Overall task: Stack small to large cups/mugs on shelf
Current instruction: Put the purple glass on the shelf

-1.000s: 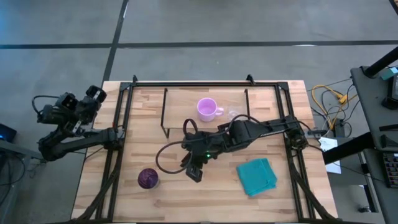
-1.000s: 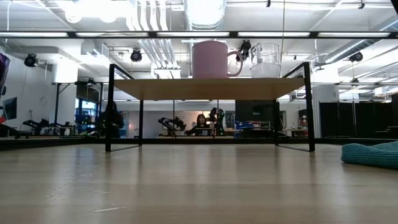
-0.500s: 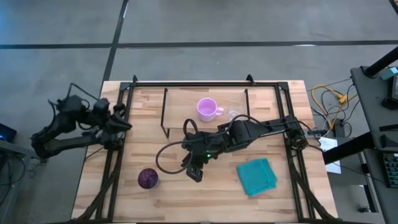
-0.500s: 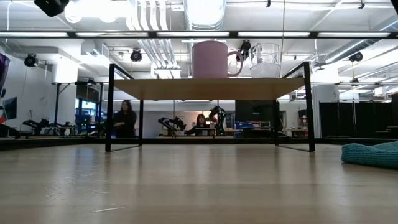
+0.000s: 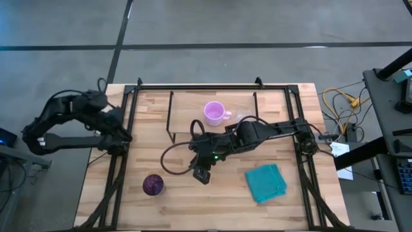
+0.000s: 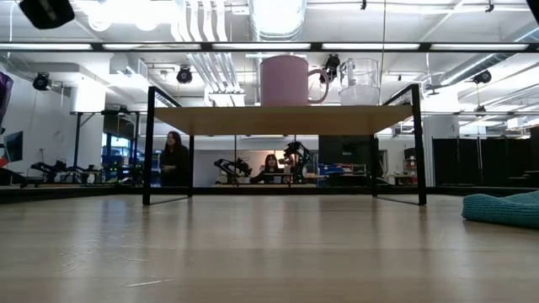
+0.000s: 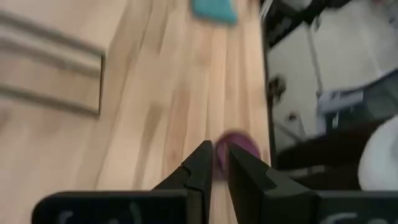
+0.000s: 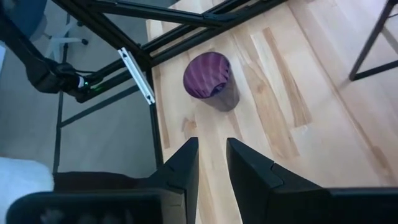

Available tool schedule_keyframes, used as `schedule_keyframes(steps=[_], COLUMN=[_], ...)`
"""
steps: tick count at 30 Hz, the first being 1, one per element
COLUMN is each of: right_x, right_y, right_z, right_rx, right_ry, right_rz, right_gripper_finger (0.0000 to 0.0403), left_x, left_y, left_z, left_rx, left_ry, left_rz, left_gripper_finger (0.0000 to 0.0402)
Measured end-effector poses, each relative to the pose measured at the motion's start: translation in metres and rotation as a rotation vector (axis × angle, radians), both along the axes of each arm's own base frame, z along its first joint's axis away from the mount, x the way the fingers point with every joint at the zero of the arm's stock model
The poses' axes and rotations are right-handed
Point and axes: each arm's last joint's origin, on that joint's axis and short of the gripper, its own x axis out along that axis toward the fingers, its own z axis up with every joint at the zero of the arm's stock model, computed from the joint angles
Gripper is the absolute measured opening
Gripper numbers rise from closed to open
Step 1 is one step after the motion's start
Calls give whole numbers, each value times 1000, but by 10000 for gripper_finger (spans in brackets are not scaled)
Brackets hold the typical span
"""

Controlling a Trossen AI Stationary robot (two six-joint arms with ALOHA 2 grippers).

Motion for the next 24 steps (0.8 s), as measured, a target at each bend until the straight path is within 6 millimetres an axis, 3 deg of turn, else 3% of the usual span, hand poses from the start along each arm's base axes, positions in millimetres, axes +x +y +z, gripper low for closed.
schedule_keyframes(steps=[4, 13, 19, 24], right_x=[-1, 1, 2, 2], right_y=[-4, -12, -17, -21], right_z=[1, 1, 1, -1], right_rx=[-3, -25, -23, -1], right_ry=[9, 2, 5, 29], right_rz=[-9, -6, -21, -52], right_gripper_finger=[77, 77, 77, 77], left_x=[8, 27, 48, 66], left_y=[2, 7, 0, -19], left_z=[-5, -4, -1, 13], left_rx=[-24, 117, 202, 313], left_ry=[86, 8, -15, -115], left_rz=[-5, -124, -254, -338], left_gripper_finger=[29, 29, 29, 29])
